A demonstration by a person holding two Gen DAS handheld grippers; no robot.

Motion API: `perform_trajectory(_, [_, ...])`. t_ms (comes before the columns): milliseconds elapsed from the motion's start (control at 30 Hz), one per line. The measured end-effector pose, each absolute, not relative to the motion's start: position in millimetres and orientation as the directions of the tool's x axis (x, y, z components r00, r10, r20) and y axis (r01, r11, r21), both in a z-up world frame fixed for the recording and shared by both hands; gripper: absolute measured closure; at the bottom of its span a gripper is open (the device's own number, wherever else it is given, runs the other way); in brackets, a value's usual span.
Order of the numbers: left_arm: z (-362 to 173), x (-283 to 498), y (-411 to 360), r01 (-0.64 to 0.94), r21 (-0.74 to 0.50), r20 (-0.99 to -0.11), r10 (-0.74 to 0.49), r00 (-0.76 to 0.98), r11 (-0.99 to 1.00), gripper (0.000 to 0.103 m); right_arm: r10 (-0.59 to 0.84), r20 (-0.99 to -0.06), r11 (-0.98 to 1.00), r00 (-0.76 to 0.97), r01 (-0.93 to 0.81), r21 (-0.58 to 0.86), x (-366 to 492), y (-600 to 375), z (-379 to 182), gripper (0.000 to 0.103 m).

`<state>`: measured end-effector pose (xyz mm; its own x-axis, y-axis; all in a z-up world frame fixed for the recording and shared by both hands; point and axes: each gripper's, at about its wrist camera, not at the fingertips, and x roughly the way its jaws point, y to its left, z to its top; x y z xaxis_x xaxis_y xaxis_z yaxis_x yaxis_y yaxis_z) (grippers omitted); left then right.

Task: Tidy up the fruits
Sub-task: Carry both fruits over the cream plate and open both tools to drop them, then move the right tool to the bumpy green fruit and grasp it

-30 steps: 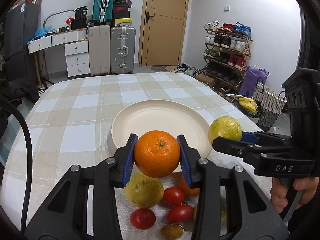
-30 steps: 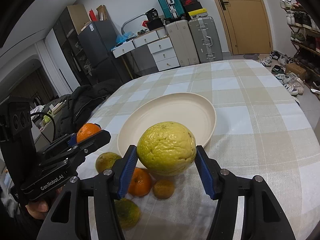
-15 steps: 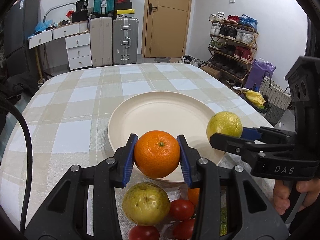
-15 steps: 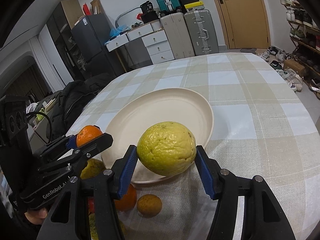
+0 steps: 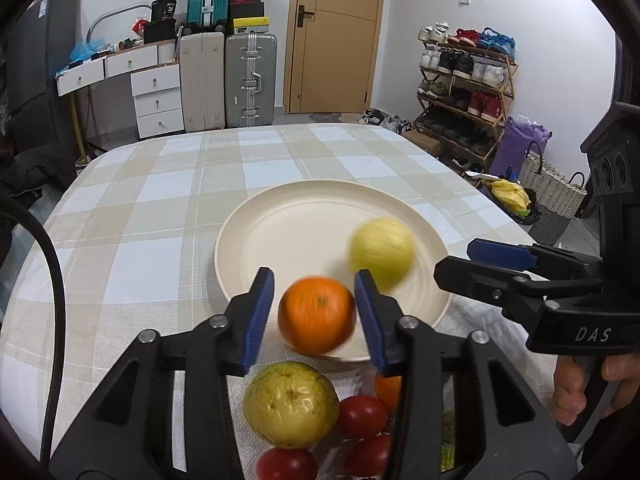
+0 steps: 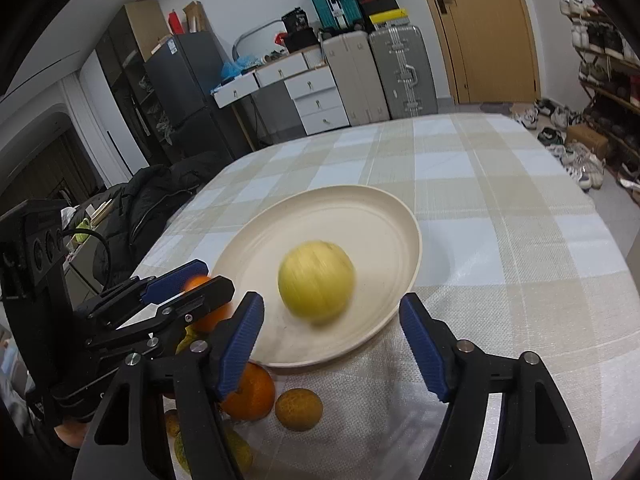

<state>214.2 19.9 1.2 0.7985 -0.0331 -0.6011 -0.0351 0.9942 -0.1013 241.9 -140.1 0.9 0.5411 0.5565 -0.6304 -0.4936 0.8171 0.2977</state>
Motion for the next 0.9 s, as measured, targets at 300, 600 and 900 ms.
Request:
perform_trajectory(300, [20.2, 179.1, 29.0, -0.079, -0.095, -0.552, 0.014, 0.834, 0.992, 0.003, 0.513, -0.629, 0.842, 0.584, -0.486, 0.235, 214.0, -153.0, 10.0, 0.0])
perform_trajectory(600, [26.8, 134.3, 41.1, -0.096, -0.119, -0.547, 0.015, 0.837, 0.988, 0.001, 0.515, -0.656, 0.833, 0.552, -0.501, 0.233, 194.0, -154.7, 10.5, 0.0])
perform_trajectory(900, [27.0, 100.9, 39.6, -0.104, -0.102, -0.556, 0.03, 0.831, 0.989, 0.001, 0.523, -0.682, 0.818, 0.512, -0.527, 0.231, 172.5, -144.5, 3.9, 0.0])
